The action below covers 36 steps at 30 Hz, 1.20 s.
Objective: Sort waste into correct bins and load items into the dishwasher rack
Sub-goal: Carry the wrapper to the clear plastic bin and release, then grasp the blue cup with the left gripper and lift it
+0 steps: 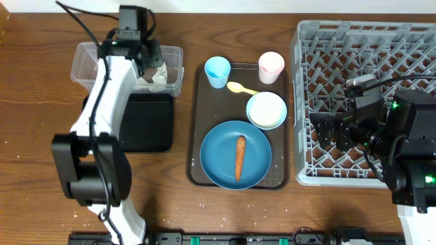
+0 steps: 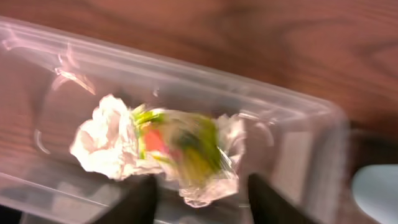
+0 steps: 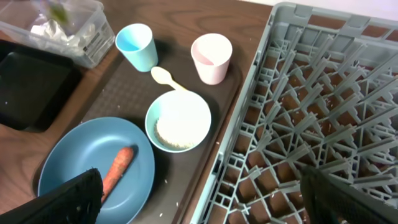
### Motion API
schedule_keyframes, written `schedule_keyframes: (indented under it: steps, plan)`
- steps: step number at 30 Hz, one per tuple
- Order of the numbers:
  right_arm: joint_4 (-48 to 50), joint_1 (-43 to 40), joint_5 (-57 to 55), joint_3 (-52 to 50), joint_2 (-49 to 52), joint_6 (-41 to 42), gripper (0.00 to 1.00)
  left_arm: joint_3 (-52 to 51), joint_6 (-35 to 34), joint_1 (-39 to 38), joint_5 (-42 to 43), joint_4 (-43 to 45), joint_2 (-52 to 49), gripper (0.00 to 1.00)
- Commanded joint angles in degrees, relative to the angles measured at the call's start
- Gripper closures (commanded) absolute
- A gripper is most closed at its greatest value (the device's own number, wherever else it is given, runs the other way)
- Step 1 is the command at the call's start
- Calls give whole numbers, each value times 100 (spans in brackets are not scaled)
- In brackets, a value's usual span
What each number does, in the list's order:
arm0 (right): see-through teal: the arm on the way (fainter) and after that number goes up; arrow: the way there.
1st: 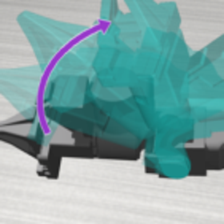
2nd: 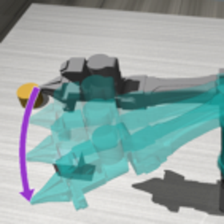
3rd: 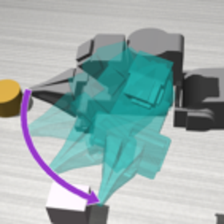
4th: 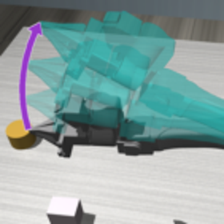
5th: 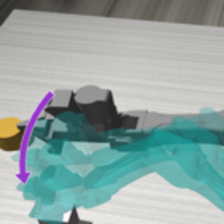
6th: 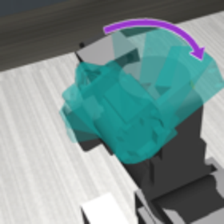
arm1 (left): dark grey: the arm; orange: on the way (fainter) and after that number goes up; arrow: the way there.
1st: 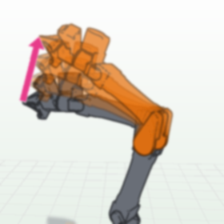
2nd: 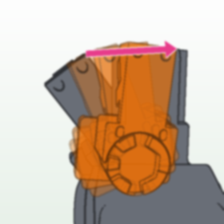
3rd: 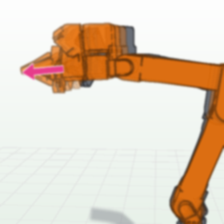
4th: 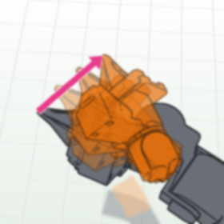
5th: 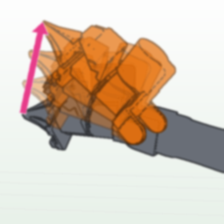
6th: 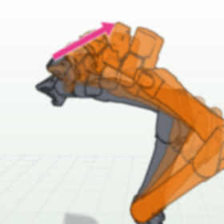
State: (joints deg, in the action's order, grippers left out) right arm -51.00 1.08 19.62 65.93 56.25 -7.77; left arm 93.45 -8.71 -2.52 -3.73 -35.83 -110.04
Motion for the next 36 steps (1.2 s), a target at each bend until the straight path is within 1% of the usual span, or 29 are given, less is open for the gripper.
schedule_keyframes:
  steps: [1,4,8,13,16,21,25,31,36]
  plan:
    - [90,7,256,85,2,46,1,70,118,52,356,-42,7,40]
    - [232,7,527,87,2,48,1,76,118,46,367,-57,133,30]
    - [562,7,610,85,7,201,1,138,94,42,667,-284,507,25]
    - [1058,7,612,85,81,573,1,140,133,-24,1792,-664,988,25]
    - [1233,9,623,87,188,730,1,138,459,-275,2070,-822,938,25]
    - [1123,11,660,87,391,820,1,138,1154,-944,2059,-914,516,25]
    - [787,11,634,85,496,813,1,138,1204,-1340,1611,-754,101,25]
    - [503,11,452,85,560,791,1,140,2000,-1709,1587,-490,-409,25]
    - [444,11,411,85,564,767,1,140,2376,-1910,1283,-116,-636,25]
